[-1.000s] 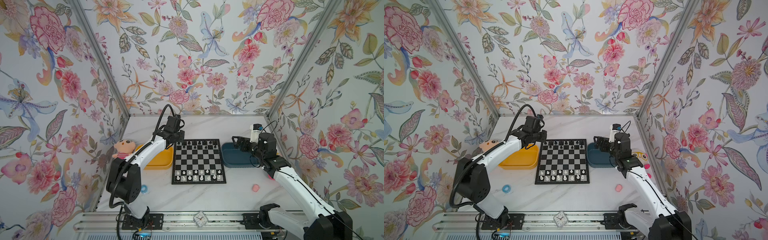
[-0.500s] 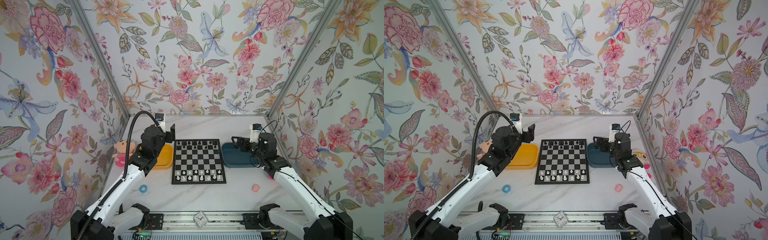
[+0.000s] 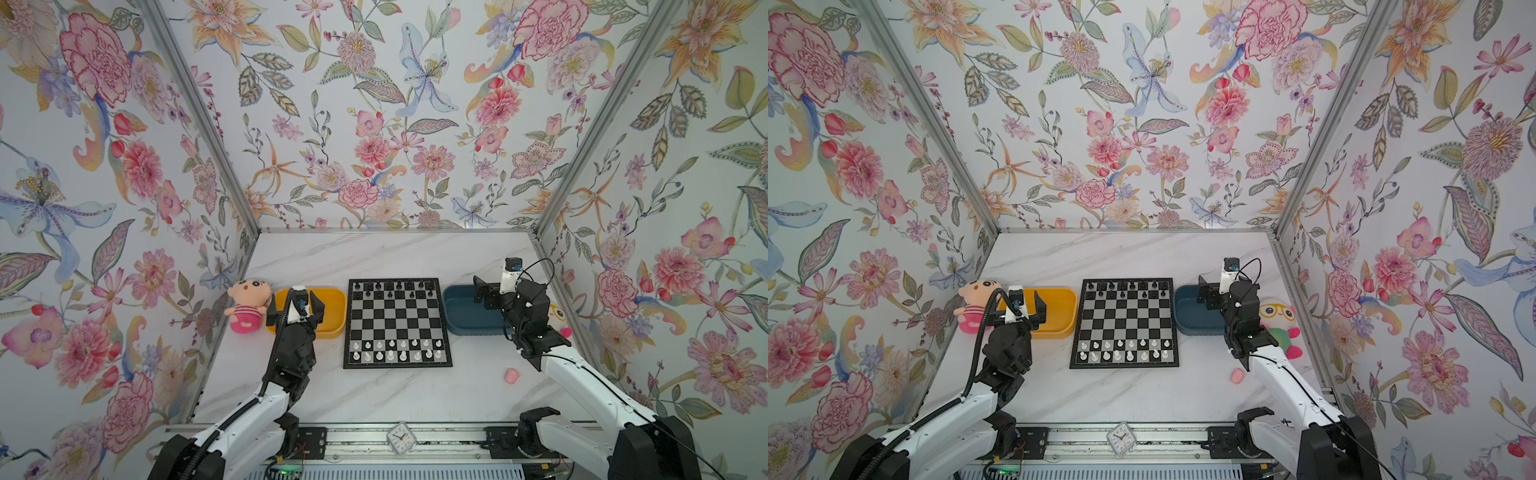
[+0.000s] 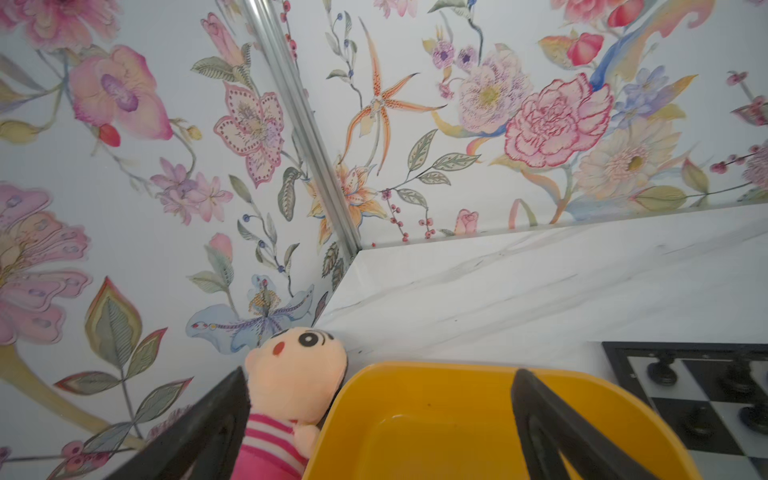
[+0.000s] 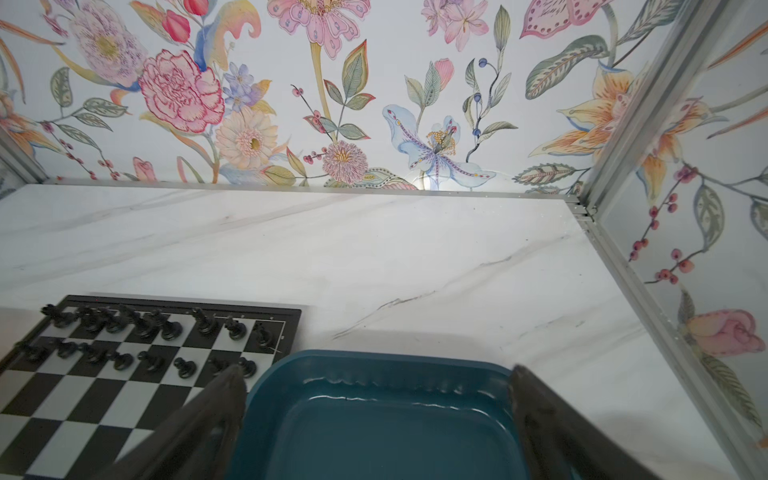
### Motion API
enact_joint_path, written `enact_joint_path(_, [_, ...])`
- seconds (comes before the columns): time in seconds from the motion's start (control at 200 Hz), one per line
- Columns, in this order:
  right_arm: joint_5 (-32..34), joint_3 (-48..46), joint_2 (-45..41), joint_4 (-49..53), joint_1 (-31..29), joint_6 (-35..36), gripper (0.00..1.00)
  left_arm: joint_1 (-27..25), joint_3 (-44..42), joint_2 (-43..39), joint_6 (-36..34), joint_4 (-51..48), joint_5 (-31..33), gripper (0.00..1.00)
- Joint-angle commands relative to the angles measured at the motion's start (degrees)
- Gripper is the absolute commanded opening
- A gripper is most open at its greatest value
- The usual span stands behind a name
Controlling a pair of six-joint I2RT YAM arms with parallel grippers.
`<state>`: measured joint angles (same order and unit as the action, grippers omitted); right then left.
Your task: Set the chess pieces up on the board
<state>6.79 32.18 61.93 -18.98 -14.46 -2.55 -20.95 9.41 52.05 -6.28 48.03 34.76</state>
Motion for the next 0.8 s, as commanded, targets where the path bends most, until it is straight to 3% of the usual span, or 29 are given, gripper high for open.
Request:
enact_joint_path(0.0, [3.77, -2.57, 2.98, -10.93, 0.42, 6.18, 0.99, 4.42, -3.74, -0.7, -1.47, 14.97, -1.56, 0.99])
enact_joint_path(0.25, [4.64, -6.23, 11.61, -22.39, 0.52, 9.26, 0.99, 9.68, -9.25, 4.13, 1.84, 26.51, -7.03, 0.99])
enact_joint_path(0.435, [5.36, -6.72, 16.89, -28.57, 0.6, 10.76, 0.99, 10.72, -10.33, 13.51, 2.37, 36.1, -8.65, 0.99])
enact_joint_path(0.796, [6.49, -11.48, 12.63, -25.32, 1.47, 13.56, 0.99, 12.55, -11.66, 31.32, 5.66, 54.0, -12.23, 0.99])
